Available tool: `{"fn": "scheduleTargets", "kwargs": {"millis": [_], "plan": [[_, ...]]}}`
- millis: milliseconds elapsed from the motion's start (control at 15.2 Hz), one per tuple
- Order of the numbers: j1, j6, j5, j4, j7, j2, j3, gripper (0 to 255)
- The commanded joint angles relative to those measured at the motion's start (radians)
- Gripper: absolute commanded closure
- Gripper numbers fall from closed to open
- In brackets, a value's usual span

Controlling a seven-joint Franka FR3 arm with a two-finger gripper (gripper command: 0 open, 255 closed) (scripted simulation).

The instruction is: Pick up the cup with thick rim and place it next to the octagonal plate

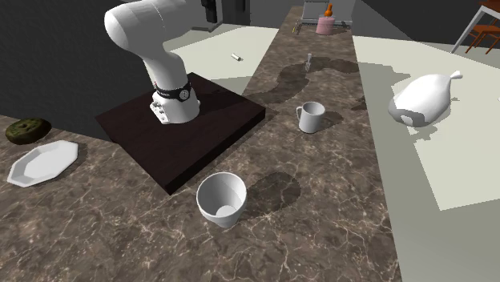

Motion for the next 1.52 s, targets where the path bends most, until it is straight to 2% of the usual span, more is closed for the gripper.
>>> {"fn": "scheduleTargets", "kwargs": {"millis": [0,396,726,1056,1452], "plan": [[0.000,0.000,0.000,0.000,0.000,0.000,0.000,0],[-0.028,0.214,-0.042,-0.117,-0.051,0.091,-0.045,0],[-0.053,0.405,-0.075,-0.177,-0.091,0.215,-0.085,0],[-0.077,0.598,-0.101,-0.198,-0.129,0.381,-0.125,0],[-0.097,0.817,-0.111,-0.169,-0.180,0.620,-0.171,0]]}}
